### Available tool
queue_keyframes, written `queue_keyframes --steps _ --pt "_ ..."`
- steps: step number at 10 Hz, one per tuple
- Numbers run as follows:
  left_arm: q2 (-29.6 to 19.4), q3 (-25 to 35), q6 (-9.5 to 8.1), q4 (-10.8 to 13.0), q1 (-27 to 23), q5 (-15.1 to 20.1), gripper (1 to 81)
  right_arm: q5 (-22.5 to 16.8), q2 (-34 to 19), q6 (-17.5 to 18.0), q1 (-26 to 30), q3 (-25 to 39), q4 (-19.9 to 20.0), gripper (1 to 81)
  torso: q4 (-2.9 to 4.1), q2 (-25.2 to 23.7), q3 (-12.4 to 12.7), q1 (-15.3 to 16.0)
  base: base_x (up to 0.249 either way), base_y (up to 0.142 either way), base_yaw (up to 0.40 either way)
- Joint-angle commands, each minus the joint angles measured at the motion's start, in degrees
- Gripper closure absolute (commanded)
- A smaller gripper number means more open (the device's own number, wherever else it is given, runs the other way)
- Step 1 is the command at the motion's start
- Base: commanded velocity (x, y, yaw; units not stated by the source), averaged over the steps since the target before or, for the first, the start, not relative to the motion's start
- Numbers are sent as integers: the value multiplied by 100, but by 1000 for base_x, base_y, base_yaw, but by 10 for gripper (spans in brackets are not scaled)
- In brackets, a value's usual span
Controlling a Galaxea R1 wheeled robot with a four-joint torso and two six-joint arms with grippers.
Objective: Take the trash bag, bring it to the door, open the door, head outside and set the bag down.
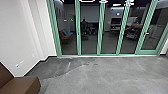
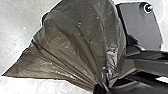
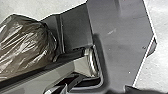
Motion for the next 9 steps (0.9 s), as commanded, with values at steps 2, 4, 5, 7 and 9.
queue_keyframes --steps 2,4,5,7,9 --pt "0 -15 40 28 -338 356 811 -336 22 -19 199 42 -61 10 0 0 0 0 0 0 -285" --pt "0 -15 40 28 -338 356 811 -336 31 -19 199 42 -61 10 0 0 0 0 0 0 -296" --pt "0 -15 40 28 -329 356 811 -336 31 -19 199 42 -61 10 0 0 0 0 0 0 -304" --pt "0 -6 40 37 -338 356 811 -336 31 -19 208 33 -70 10 0 0 0 0 0 0 -307" --pt "0 -15 40 37 -330 356 811 -336 40 -19 217 42 -70 10 0 0 0 0 0 0 -313"
